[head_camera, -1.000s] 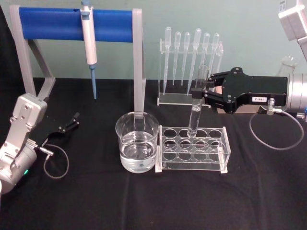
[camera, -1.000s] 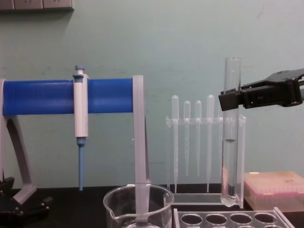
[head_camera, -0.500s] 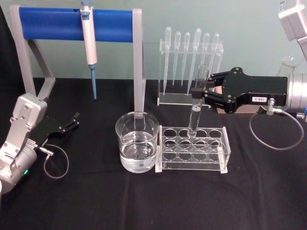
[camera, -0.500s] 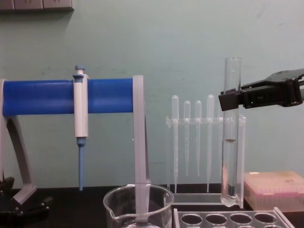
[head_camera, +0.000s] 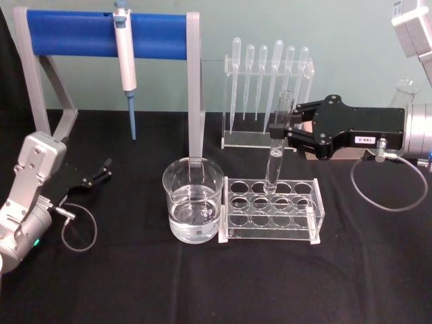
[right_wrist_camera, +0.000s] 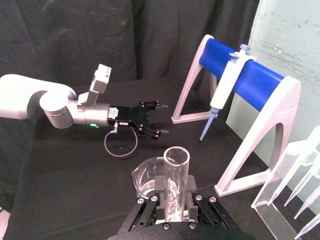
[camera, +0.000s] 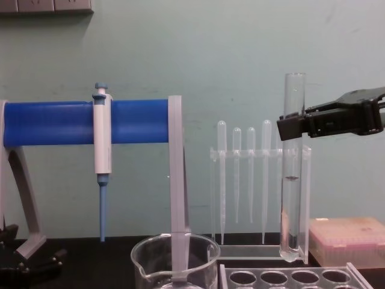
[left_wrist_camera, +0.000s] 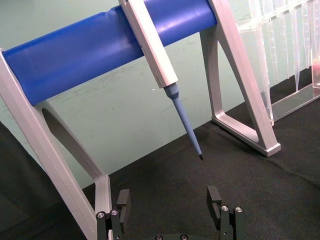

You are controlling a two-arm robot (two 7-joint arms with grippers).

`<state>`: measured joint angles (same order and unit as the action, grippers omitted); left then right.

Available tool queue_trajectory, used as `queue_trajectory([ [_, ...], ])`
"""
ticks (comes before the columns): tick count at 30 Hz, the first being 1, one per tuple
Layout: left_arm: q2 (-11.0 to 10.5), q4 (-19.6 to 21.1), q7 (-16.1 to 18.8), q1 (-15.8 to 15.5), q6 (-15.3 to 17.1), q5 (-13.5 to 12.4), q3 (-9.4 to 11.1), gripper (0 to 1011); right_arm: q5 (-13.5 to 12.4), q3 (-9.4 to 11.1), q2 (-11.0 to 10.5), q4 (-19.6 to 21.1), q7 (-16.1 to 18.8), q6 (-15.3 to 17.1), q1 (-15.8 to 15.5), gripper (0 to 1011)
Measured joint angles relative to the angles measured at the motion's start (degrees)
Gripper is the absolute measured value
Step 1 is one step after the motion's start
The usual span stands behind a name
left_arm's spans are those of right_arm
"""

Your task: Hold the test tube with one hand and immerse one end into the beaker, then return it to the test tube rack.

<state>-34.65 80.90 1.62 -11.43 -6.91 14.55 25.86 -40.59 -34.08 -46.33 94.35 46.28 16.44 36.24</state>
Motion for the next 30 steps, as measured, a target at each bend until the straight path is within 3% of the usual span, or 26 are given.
queue_trajectory([
  [30, 0.00, 0.00, 0.00, 0.00, 0.00, 0.00, 0.00, 1000, 0.00, 0.00, 0.00, 0.00, 0.00, 0.00, 0.00, 246],
])
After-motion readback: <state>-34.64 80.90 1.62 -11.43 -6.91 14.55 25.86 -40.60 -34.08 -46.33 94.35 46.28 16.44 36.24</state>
